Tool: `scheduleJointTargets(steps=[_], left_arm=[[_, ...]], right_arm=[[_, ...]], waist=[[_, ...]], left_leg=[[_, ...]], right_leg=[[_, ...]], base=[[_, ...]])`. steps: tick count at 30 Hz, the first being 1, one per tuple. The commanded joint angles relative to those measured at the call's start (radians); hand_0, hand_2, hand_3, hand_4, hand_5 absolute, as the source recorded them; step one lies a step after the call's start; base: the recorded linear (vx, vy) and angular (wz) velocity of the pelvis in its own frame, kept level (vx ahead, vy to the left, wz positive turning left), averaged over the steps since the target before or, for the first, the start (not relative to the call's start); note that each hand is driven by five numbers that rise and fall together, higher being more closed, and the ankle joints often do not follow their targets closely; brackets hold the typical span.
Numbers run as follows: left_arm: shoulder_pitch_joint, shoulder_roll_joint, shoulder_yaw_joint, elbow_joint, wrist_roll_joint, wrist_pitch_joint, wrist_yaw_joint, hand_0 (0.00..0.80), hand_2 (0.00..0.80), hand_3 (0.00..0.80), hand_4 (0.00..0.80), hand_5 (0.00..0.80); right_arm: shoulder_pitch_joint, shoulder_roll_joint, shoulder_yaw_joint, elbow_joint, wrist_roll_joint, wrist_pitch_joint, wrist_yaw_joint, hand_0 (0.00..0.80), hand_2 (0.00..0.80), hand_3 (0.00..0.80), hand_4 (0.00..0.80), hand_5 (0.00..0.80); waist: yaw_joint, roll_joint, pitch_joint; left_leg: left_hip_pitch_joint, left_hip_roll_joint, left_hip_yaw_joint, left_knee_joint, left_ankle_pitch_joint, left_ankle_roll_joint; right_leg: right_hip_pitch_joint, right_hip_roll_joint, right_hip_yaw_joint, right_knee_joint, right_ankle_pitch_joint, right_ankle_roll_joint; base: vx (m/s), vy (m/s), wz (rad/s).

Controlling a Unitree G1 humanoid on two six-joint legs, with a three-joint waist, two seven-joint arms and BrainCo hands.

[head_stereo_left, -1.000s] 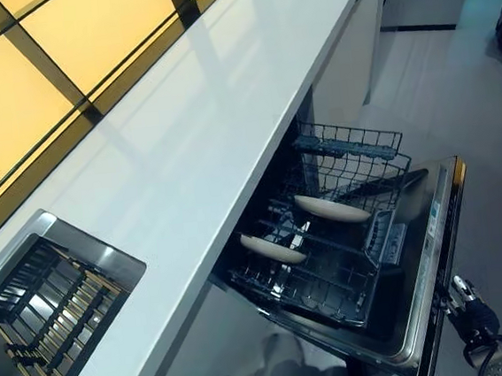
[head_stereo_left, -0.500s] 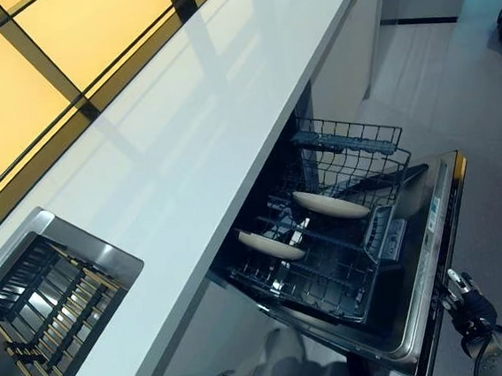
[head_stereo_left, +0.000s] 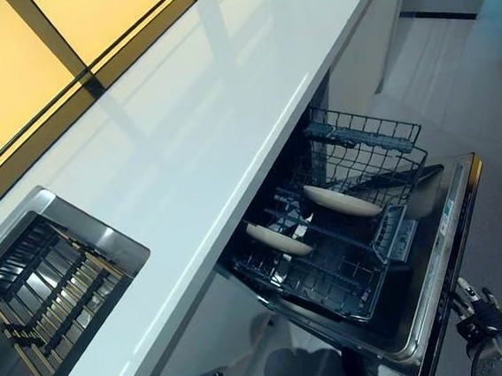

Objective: Take plates into dishwasher

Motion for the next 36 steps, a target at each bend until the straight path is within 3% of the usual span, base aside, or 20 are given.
scheduleJointTargets(steps=[1,3,10,17,21,28,36], left_arm=[[-0.061,0.058,-0.038,0.030,-0.030,-0.005,0.014,0.000,0.000,0.000,0.000,0.000],[-0.062,0.056,-0.039,0.027,-0.033,-0.001,0.021,0.000,0.000,0.000,0.000,0.000],[-0.069,0.058,-0.040,0.028,-0.033,0.000,0.015,0.000,0.000,0.000,0.000,0.000],[-0.065,0.060,-0.041,0.040,-0.036,-0.007,0.017,0.000,0.000,0.000,0.000,0.000],[-0.068,0.060,-0.046,0.036,-0.041,-0.002,0.016,0.000,0.000,0.000,0.000,0.000],[-0.071,0.060,-0.044,0.016,-0.029,0.017,0.011,0.000,0.000,0.000,0.000,0.000],[-0.086,0.098,-0.017,-0.020,0.004,0.041,-0.024,0.000,0.000,0.000,0.000,0.000]], right_arm=[[-0.048,0.019,-0.025,0.034,-0.030,-0.080,-0.054,0.000,0.000,0.000,0.000,0.000],[-0.045,0.023,-0.027,0.023,-0.036,-0.115,-0.109,0.000,0.000,0.000,0.000,0.000],[-0.040,0.027,-0.025,0.020,-0.068,-0.092,-0.142,0.000,0.000,0.000,0.000,0.000],[-0.030,0.019,-0.049,0.051,-0.098,-0.126,-0.273,0.000,0.000,0.000,0.000,0.000],[-0.029,0.015,-0.063,0.060,-0.113,-0.124,-0.289,0.000,0.000,0.000,0.000,0.000],[-0.020,0.022,-0.031,0.082,-0.159,-0.031,-0.144,0.000,0.000,0.000,0.000,0.000],[-0.044,0.019,0.111,0.069,-0.297,0.123,0.219,0.000,0.000,0.000,0.000,0.000]], waist=[[0.027,-0.055,-0.001],[0.025,-0.056,0.000],[0.026,-0.056,-0.002],[0.024,-0.060,-0.008],[0.023,-0.059,-0.007],[0.025,-0.061,-0.005],[0.042,-0.074,0.012]], left_leg=[[-0.114,-0.037,-0.046,-0.003,0.074,0.045],[-0.115,-0.038,-0.047,-0.003,0.074,0.045],[-0.116,-0.040,-0.047,-0.003,0.073,0.047],[-0.114,-0.040,-0.046,-0.003,0.072,0.046],[-0.113,-0.039,-0.044,-0.003,0.072,0.047],[-0.118,-0.041,-0.047,-0.003,0.072,0.049],[-0.126,-0.036,-0.059,-0.003,0.077,0.048]], right_leg=[[0.028,-0.022,-0.008,0.157,-0.177,0.041],[0.029,-0.022,-0.006,0.156,-0.177,0.041],[0.029,-0.025,-0.008,0.152,-0.174,0.042],[0.030,-0.021,-0.003,0.148,-0.169,0.044],[0.031,-0.022,0.001,0.144,-0.166,0.045],[0.026,-0.021,0.005,0.144,-0.164,0.044],[0.018,-0.014,-0.007,0.154,-0.169,0.037]], base=[[-0.020,0.001,0.08],[-0.015,0.001,0.05],[0.000,0.000,0.00],[0.000,0.000,0.00],[0.000,0.000,0.00],[-0.001,-0.006,0.00],[-0.006,-0.028,0.00]])
